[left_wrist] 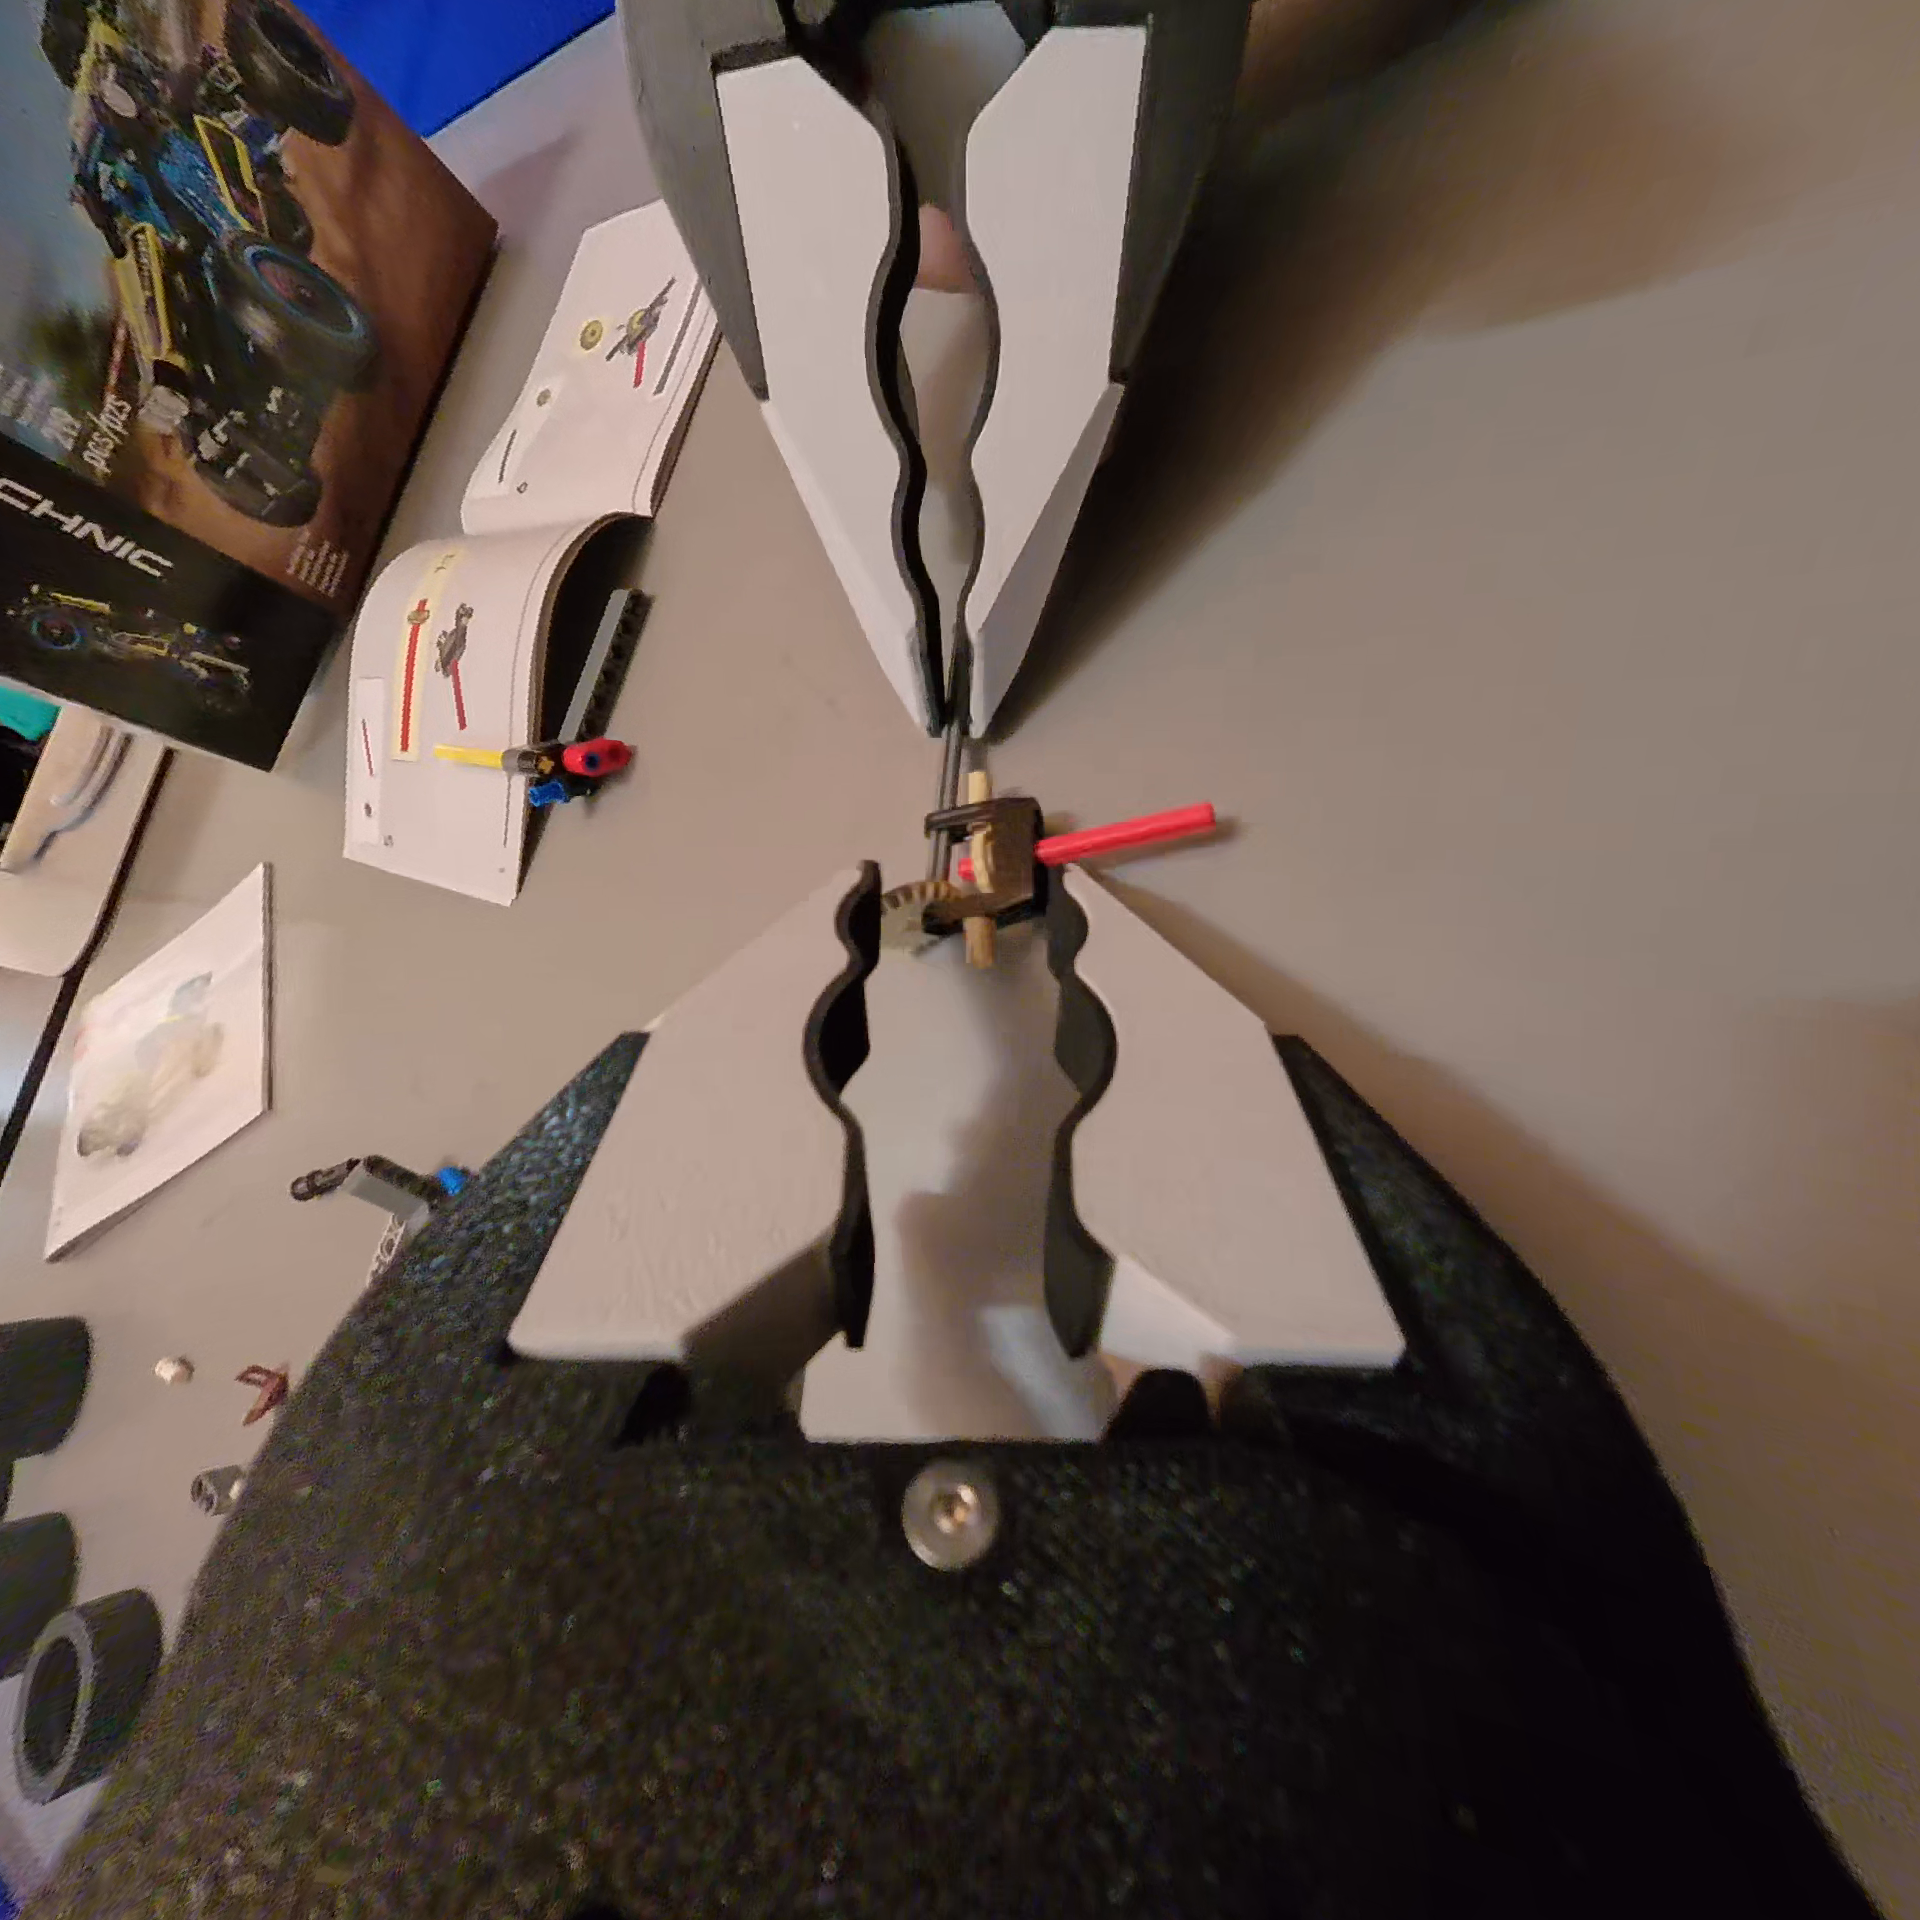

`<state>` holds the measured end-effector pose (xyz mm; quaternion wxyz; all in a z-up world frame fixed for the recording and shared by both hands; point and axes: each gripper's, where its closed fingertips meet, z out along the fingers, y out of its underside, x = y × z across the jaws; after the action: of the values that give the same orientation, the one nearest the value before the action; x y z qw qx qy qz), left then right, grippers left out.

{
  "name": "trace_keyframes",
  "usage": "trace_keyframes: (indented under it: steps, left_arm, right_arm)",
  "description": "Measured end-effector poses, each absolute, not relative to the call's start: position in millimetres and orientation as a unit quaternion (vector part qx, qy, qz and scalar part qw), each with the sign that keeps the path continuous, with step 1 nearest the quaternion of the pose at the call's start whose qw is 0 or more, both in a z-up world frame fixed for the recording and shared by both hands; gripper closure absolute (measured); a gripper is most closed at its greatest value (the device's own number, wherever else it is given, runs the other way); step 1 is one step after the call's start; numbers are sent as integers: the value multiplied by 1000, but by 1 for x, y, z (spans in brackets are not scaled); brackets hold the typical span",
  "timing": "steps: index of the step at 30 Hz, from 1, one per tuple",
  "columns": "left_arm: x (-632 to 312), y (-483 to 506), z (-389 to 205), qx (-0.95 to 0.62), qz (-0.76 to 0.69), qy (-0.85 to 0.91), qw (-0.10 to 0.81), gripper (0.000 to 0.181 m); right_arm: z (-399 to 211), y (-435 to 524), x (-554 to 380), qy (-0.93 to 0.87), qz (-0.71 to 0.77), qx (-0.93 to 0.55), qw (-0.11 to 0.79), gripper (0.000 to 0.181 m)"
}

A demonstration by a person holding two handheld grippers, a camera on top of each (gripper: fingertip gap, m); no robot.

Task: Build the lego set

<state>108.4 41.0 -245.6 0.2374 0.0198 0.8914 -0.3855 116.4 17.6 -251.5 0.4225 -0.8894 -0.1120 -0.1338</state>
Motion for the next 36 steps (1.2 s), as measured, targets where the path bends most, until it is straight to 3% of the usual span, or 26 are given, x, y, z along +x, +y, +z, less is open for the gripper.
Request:
trace_keyframes:
  steps: [6,12,18,29,36]
  left_arm:
    - [103,41,-247,11,-394,895,207,137]
    - [104,40,-240,15,-422,882,208,143]
    - [110,48,-244,-78,-419,891,155,115]
    - [104,40,-252,-69,-404,905,115,136]
    - [108,46,-249,-70,-404,901,140,131]
  right_arm:
    - [-251,18,116,-126,-146,-884,426,179]
    - [-250,18,117,-120,-148,-884,426,179]
    - [-250,19,117,-117,-144,-885,427,179]
    - [-251,18,117,-114,-144,-887,424,179]
    - [-251,18,117,-113,-143,-887,425,179]
